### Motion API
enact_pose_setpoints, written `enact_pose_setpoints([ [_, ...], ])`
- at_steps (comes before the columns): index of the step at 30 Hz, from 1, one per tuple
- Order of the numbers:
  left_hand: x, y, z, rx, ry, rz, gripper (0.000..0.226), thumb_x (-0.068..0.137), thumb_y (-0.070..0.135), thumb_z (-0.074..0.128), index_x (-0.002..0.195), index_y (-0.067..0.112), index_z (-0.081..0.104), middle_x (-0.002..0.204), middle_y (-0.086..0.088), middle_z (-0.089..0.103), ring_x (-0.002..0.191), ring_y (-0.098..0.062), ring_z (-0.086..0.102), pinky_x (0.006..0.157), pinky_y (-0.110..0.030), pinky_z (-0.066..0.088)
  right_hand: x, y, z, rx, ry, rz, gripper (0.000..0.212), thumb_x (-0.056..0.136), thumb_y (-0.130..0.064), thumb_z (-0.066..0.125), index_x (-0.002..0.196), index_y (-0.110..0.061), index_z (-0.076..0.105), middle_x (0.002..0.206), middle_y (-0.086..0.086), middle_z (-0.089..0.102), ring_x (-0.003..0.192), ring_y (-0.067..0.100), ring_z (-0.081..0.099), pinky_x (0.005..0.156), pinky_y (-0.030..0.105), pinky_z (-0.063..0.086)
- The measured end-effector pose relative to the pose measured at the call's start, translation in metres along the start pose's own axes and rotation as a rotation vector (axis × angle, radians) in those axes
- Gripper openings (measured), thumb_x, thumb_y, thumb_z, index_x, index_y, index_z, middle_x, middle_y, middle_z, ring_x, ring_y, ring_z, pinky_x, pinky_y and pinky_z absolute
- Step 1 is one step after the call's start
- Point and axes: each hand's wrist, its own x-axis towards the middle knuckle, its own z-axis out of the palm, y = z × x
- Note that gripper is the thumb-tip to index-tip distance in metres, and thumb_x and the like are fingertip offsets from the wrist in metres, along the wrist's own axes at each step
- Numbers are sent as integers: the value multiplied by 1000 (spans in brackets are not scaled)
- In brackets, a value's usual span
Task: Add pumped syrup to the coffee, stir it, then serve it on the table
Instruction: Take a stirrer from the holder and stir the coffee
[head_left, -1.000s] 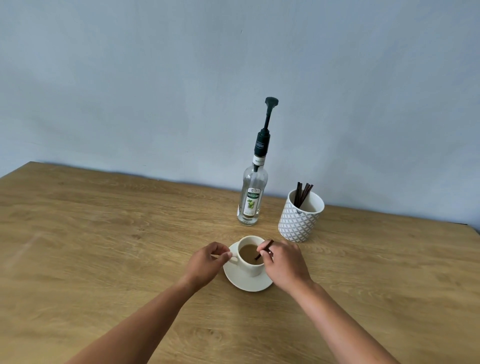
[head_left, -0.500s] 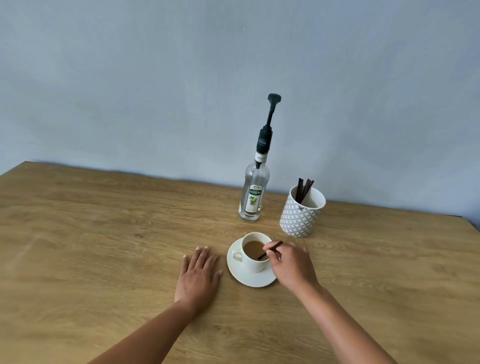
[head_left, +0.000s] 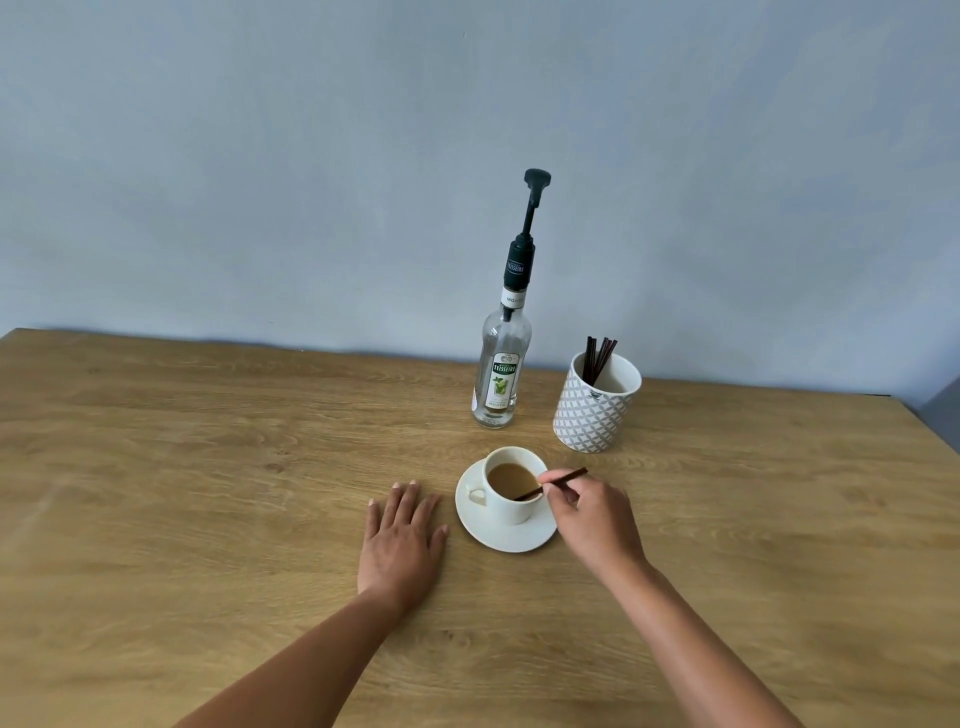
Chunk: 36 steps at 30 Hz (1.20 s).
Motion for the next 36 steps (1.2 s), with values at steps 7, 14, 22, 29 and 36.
enact_pose_setpoints([
  [7,-1,1,-3,4,-4,9,58,100,53,22,154,33,28,168,3,15,156,-16,-1,125,-45,-4,-8,1,-4,14,39,50,17,88,-20,63,92,-34,73,67,-22,61,74,8,63,87,44,51],
  [14,-2,2,-7,-21,-10,24,57,100,51,24,154,32,29,168,2,15,156,-18,0,125,-45,-4,-15,3,-4,48,104,76,17,88,-21,63,94,-33,73,82,-13,74,76,7,65,83,38,54],
  [22,-6,2,-7,-41,-2,40,57,101,51,26,153,30,32,168,0,16,156,-19,2,126,-46,-2,-20,5,-4,104,118,142,20,89,-21,62,91,-38,72,75,-22,68,78,-6,62,70,25,51],
  [29,-16,2,-6,-27,-16,59,57,101,51,23,154,31,30,168,1,15,156,-18,1,126,-44,-1,-20,4,-12,337,140,247,23,90,-18,60,85,-38,70,87,-13,75,86,6,69,76,28,53],
  [36,-52,21,-4,-77,27,83,59,100,45,37,153,20,33,161,-1,33,153,-20,16,126,-40,4,-39,15,-41,567,266,292,18,90,-17,58,92,-26,73,83,-9,77,69,3,69,59,15,48],
])
